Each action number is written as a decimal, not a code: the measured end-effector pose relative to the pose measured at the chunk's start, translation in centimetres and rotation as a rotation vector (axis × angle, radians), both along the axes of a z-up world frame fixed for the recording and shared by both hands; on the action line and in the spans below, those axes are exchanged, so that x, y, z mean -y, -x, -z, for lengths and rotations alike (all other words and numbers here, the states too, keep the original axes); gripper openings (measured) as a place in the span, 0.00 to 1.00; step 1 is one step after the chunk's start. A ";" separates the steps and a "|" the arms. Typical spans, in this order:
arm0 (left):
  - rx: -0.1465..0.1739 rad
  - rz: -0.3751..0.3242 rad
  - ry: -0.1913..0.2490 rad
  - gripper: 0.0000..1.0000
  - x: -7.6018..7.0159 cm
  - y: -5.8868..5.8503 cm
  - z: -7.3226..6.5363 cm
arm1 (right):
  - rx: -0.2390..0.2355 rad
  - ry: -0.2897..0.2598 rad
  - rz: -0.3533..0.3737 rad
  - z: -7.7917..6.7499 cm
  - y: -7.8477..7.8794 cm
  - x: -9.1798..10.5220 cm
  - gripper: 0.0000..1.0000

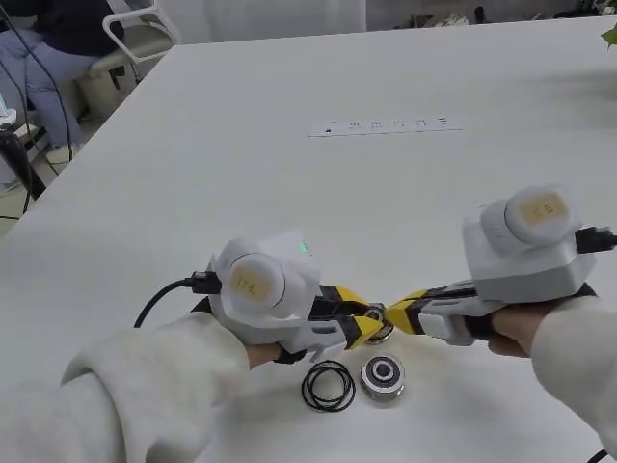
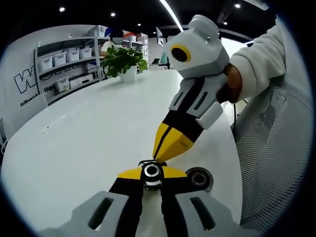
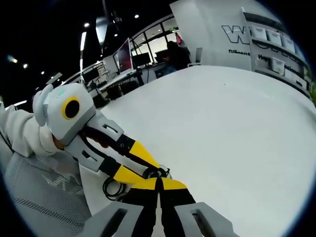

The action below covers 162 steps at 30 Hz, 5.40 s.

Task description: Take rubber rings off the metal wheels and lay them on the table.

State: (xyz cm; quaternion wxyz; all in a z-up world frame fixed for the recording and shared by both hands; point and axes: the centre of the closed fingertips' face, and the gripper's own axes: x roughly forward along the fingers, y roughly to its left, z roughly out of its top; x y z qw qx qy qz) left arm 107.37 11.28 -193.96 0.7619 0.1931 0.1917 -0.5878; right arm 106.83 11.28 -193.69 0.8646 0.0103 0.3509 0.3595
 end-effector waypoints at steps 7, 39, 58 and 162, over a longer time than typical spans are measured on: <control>-0.016 -0.015 0.015 0.07 0.0 0.0 0.0 | 0.021 0.015 -0.035 0.1 0.1 -0.1 0.00; -0.016 0.013 -0.067 0.30 -2.8 -0.1 -3.9 | -0.007 -0.057 -0.002 -1.2 0.3 0.0 0.00; 0.033 0.044 -0.057 0.46 -6.6 2.8 -6.9 | -0.020 -0.162 0.015 -3.2 0.6 -1.0 0.00; -0.200 0.005 -0.011 0.84 -11.4 6.8 -4.3 | -0.072 0.018 -0.231 0.2 4.6 -4.5 0.05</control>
